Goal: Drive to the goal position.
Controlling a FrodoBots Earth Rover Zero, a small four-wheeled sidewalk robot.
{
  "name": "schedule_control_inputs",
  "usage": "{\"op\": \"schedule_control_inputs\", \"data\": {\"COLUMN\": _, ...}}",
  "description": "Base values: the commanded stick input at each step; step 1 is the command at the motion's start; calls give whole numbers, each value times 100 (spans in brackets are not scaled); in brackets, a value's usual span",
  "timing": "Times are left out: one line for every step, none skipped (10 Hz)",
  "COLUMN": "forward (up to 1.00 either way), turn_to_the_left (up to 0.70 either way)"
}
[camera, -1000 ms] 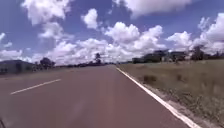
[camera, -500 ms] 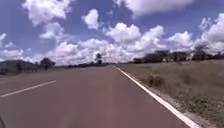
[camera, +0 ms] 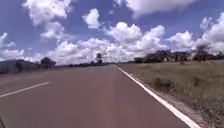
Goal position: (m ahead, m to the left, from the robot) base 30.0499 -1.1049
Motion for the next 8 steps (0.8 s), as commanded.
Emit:
{"op": "schedule_control_inputs", "data": {"forward": 100, "turn_to_the_left": 0}}
{"op": "schedule_control_inputs", "data": {"forward": 100, "turn_to_the_left": 0}}
{"op": "schedule_control_inputs", "data": {"forward": 100, "turn_to_the_left": 0}}
{"op": "schedule_control_inputs", "data": {"forward": 100, "turn_to_the_left": 0}}
{"op": "schedule_control_inputs", "data": {"forward": 100, "turn_to_the_left": 0}}
{"op": "schedule_control_inputs", "data": {"forward": 100, "turn_to_the_left": 0}}
{"op": "schedule_control_inputs", "data": {"forward": 100, "turn_to_the_left": 0}}
{"op": "schedule_control_inputs", "data": {"forward": 100, "turn_to_the_left": 0}}
